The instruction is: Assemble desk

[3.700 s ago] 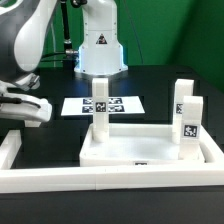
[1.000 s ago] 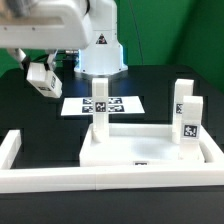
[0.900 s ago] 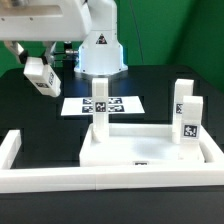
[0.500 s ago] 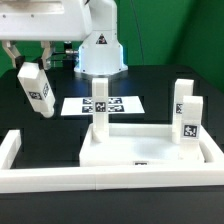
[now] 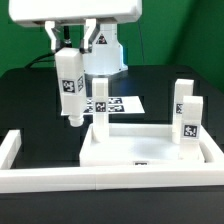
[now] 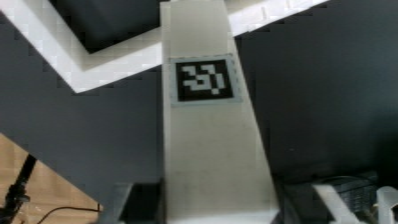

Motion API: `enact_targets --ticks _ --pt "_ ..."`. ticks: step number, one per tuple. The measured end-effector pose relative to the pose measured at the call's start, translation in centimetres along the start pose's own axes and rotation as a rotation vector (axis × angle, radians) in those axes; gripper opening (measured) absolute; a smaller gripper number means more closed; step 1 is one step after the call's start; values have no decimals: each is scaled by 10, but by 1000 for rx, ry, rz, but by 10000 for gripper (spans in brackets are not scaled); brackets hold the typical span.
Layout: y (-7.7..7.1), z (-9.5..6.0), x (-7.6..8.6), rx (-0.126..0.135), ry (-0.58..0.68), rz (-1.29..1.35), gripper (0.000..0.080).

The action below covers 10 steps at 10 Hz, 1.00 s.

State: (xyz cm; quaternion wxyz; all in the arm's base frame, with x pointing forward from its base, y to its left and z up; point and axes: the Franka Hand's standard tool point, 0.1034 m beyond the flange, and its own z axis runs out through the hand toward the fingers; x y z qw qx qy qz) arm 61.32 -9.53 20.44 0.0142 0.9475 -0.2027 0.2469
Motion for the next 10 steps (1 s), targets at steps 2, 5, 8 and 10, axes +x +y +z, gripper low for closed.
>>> enact_targets --ticks 2,5,8,10 --pt "2 5 -1 -13 69 -14 294" --pt "-9 9 -11 -9 80 -13 294" --pt "-24 21 -21 -7 74 -28 294" --pt "-26 32 -30 -18 63 -45 294"
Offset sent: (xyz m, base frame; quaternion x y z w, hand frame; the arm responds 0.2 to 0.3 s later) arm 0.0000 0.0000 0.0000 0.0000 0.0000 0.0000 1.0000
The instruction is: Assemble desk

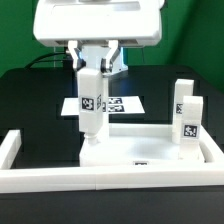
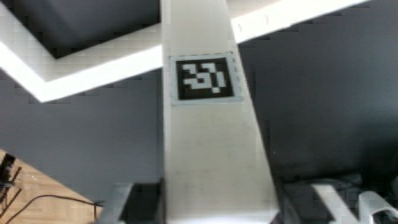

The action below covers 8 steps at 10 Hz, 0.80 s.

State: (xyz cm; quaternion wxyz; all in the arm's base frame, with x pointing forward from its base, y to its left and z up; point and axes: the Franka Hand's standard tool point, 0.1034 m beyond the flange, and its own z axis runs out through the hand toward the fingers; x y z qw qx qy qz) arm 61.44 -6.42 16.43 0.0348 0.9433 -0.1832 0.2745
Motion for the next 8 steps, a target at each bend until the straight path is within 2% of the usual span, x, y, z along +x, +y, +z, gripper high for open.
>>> enact_targets --ticks 8 --pt "-3 20 -21 -21 -28 -33 294"
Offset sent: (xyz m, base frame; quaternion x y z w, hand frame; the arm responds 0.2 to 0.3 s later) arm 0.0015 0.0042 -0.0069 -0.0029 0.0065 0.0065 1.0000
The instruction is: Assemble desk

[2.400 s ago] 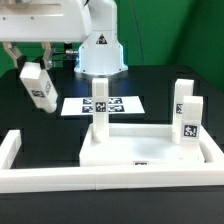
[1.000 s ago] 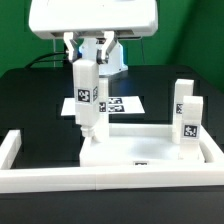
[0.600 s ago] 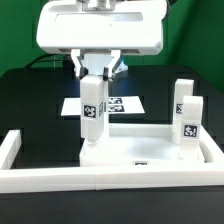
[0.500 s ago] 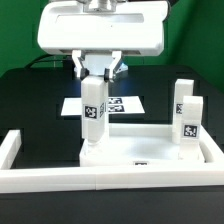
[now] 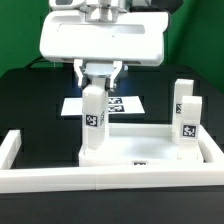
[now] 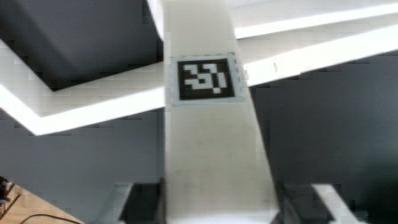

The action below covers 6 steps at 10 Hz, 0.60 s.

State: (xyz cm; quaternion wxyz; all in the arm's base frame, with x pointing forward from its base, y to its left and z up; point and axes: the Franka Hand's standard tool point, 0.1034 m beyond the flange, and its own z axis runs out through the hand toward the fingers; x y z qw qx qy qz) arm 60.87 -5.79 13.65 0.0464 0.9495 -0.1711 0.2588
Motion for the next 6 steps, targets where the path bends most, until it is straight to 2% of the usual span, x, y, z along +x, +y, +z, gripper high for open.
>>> enact_targets --ticks 6 --pt "4 3 -1 -9 25 -17 299"
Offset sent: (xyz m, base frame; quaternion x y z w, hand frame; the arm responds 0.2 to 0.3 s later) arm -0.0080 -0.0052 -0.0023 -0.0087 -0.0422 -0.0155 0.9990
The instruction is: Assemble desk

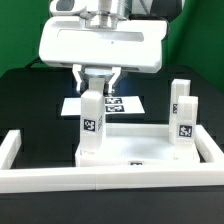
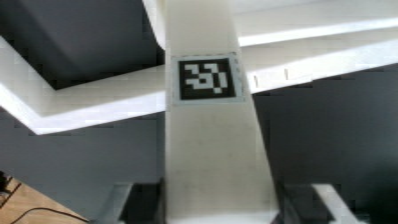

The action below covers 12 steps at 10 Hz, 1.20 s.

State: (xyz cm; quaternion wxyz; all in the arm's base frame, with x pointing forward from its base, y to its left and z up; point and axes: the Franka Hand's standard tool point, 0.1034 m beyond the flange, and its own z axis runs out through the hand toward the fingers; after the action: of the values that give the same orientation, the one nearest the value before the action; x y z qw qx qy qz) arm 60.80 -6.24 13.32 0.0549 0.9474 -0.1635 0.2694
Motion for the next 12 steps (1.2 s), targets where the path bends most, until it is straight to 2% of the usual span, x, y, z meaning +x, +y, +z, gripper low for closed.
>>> enact_targets --ticks 1,2,7,8,9,10,12 --pt "0 0 0 0 0 0 471" --pt "0 0 0 0 0 0 609" --pt "0 0 0 1 -5 1 648" --pt "-2 -1 0 11 -98 16 648" --pt "1 -8 15 29 -143 40 648" --pt "5 -9 19 38 -195 69 648" --pt "0 -4 10 41 -305 88 648"
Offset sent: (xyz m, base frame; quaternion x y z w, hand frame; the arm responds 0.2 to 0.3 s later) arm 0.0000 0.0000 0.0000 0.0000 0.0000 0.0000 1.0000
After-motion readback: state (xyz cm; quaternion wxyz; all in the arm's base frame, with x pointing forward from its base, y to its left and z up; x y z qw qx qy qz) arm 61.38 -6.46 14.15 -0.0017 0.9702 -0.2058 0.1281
